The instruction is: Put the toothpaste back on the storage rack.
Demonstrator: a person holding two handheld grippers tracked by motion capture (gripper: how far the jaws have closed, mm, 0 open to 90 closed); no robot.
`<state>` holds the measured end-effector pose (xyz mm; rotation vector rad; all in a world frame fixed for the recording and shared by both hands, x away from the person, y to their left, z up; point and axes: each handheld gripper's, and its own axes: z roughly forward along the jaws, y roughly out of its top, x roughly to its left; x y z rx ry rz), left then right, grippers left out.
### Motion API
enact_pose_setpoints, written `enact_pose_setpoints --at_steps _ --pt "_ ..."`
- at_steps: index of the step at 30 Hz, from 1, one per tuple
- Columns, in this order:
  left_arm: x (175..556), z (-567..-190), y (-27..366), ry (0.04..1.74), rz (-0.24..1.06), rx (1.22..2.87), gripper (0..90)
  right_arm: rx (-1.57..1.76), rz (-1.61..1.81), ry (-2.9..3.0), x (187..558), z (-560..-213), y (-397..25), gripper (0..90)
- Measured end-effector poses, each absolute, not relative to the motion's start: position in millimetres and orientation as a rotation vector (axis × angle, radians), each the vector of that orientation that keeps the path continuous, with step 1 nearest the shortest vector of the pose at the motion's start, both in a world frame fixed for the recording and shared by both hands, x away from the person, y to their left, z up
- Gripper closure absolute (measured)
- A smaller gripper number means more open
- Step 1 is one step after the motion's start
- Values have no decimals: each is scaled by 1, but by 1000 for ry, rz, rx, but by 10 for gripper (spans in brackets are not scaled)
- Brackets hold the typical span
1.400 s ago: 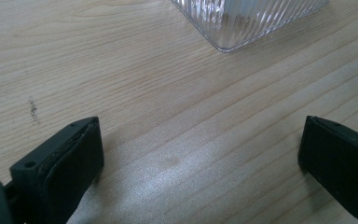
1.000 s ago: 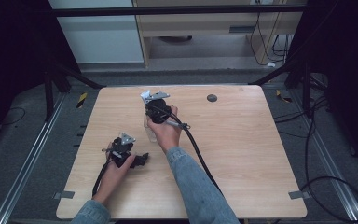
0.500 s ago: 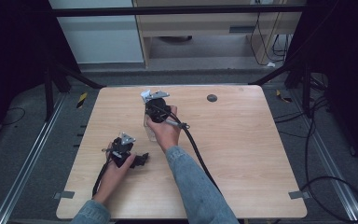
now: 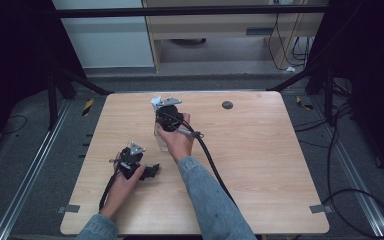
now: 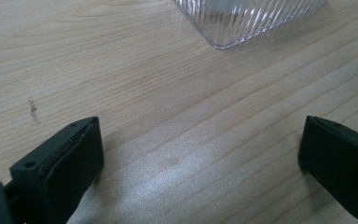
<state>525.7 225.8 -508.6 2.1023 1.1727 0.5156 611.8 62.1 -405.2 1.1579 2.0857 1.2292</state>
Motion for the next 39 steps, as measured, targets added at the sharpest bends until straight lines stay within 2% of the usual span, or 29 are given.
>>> enact_pose_setpoints --at_steps 39 --pt "526 -509 226 1173 516 2102 0 1124 1226 2095 608 -399 55 679"
